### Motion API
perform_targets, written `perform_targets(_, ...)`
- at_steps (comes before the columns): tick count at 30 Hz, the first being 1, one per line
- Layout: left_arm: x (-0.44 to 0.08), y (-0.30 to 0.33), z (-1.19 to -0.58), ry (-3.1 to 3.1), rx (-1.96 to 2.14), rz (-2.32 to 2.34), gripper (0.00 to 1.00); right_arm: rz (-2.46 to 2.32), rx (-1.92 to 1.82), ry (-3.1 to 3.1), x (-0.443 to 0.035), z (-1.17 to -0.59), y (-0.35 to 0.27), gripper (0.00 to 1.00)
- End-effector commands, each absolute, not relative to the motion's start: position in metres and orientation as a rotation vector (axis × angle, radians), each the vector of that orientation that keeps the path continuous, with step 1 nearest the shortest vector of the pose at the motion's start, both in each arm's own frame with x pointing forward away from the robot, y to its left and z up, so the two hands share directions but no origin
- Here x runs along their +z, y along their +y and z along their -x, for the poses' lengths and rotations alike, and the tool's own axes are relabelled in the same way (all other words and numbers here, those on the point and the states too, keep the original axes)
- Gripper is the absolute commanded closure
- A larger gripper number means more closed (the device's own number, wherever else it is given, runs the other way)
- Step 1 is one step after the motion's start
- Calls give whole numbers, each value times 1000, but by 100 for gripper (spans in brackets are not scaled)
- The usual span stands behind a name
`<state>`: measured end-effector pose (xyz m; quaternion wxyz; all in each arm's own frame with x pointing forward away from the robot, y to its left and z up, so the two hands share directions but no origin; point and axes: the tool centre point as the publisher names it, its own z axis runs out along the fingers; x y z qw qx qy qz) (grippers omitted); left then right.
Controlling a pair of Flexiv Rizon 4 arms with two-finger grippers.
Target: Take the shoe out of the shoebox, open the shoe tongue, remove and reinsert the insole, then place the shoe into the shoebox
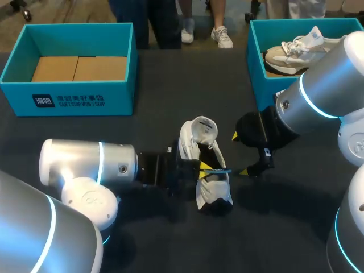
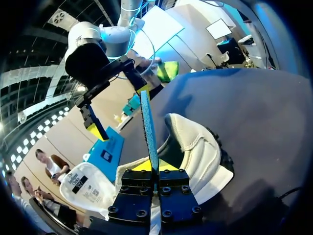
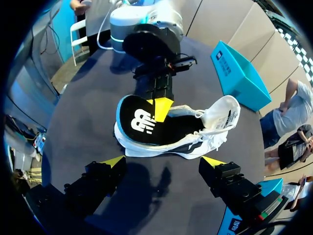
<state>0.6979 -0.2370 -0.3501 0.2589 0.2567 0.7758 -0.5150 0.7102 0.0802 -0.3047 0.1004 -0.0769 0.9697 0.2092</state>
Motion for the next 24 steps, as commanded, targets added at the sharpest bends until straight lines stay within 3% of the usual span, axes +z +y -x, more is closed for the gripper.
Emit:
perform_targets(1,-342,-235,-697,2149,-1358,-694,58,228,620,2863,-305,-709,80,0)
perform_targets(3,-338,-234,-697,2150,-1349,-697,50,228,620,2863,-305,-709,80,0)
perform_targets(10,-331,-230,-695,2189,-1325,-682,53,228,620,2863,-305,-709,80,0)
perform_targets(15,-327,-227,-693,2245,-1284,-671,47,228,620,2863,-305,-709,80,0)
perform_targets(24,-331,-233,-692,2334,-1217,-648,62,228,620,2863,-305,-709,80,0)
